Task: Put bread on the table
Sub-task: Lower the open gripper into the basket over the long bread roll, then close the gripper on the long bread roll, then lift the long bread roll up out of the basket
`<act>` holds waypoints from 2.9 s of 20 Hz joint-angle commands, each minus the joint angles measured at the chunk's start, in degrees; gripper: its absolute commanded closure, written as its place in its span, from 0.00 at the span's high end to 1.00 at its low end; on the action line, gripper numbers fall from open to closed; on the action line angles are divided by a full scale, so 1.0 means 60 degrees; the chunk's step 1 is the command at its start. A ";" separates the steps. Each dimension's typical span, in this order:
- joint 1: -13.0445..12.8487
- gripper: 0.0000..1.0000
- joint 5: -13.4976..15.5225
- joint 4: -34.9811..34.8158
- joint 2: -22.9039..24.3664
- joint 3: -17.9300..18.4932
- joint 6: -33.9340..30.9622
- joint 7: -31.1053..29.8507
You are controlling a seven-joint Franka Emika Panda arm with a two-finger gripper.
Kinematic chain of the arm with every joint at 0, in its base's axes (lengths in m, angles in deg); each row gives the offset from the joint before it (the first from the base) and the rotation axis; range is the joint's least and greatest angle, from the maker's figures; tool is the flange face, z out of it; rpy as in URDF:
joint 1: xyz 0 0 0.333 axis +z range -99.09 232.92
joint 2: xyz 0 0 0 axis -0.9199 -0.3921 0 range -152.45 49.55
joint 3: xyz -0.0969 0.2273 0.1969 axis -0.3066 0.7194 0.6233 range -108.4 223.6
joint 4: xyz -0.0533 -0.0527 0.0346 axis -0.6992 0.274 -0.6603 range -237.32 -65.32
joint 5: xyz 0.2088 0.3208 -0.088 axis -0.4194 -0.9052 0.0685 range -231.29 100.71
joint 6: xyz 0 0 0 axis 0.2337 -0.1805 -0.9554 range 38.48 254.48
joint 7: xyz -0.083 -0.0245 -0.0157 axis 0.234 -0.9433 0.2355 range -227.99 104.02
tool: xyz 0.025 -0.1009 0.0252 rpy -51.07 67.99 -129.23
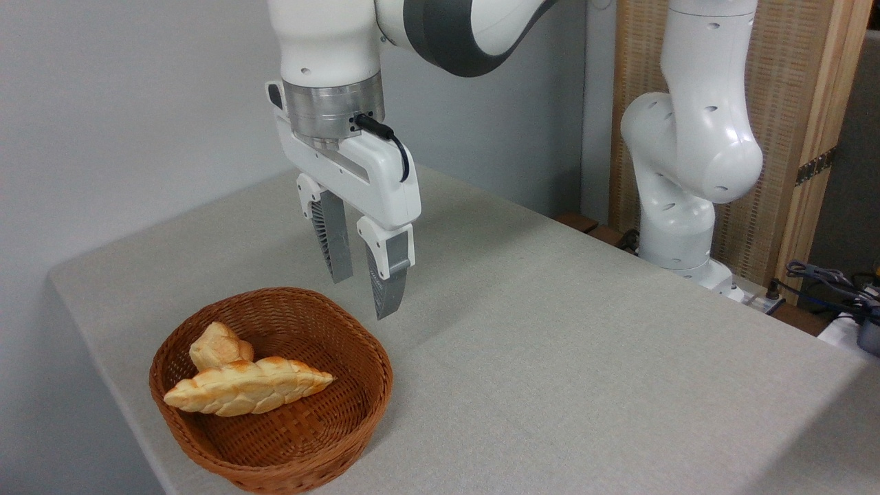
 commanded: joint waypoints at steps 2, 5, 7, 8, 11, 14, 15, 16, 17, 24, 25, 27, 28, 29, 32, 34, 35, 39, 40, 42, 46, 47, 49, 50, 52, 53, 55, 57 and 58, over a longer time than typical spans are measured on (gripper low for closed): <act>-0.0045 1.00 0.0021 0.0153 0.0054 0.0096 -0.0161 0.0164; -0.0059 1.00 0.0021 0.0153 -0.0033 0.0096 -0.0104 0.0164; -0.0118 1.00 0.0021 0.0139 -0.0208 0.0053 0.0639 0.0150; -0.0162 1.00 0.0036 0.0095 -0.0267 0.0038 0.1108 0.0149; -0.0293 1.00 0.0036 0.0036 -0.0677 -0.0036 0.2369 0.0164; -0.0396 1.00 0.0036 0.0022 -0.0999 -0.0036 0.3147 0.0179; -0.0396 1.00 0.0036 0.0022 -0.1087 -0.0036 0.3323 0.0222; -0.0396 1.00 0.0036 0.0022 -0.1175 -0.0036 0.3441 0.0353; -0.0396 1.00 0.0036 0.0022 -0.1277 -0.0036 0.3558 0.0601; -0.0396 1.00 0.0036 0.0022 -0.1951 -0.0299 0.3896 0.1116; -0.0396 1.00 0.0036 0.0022 -0.2054 -0.0299 0.3896 0.1145; -0.0396 1.00 0.0021 0.0022 -0.2215 -0.0300 0.3954 0.1160; -0.0396 1.00 0.0021 0.0022 -0.2317 -0.0328 0.4085 0.1189; -0.0396 1.00 0.0021 0.0036 -0.2362 -0.0329 0.4174 0.1189; -0.0396 0.99 0.0007 0.0036 -0.2465 -0.0299 0.4175 0.1189; -0.0396 0.68 0.0036 0.0036 -0.2480 -0.0328 0.4175 0.1189; -0.0396 0.34 0.0152 0.0051 -0.2480 -0.0329 0.4189 0.1189; -0.0396 0.23 0.0138 0.0036 -0.2465 -0.0446 0.4160 0.1189; -0.0396 0.23 0.0138 0.0036 -0.2465 -0.0446 0.4160 0.1189; -0.0396 0.24 0.0138 0.0036 -0.2450 -0.0446 0.4160 0.1189; -0.0382 0.24 0.0138 0.0051 -0.2436 -0.0446 0.4160 0.1189; -0.0382 0.24 0.0138 0.0051 -0.2436 -0.0446 0.4160 0.1189; -0.0382 0.26 0.0138 0.0051 -0.2392 -0.0446 0.4145 0.1189; -0.0367 0.27 0.0138 0.0051 -0.2334 -0.0417 0.4102 0.1204; -0.0309 0.28 0.0153 0.0051 -0.1984 -0.0344 0.3927 0.1175; -0.0279 0.29 0.0153 0.0051 -0.1793 -0.0329 0.3665 0.1175; -0.0134 0.29 0.0153 0.0051 -0.1266 -0.0299 0.3050 0.1160; 0.0159 0.33 0.0168 0.0051 -0.0725 -0.0299 0.2274 0.1160; 0.0276 0.36 0.0182 0.0051 -0.0490 -0.0299 0.1850 0.1175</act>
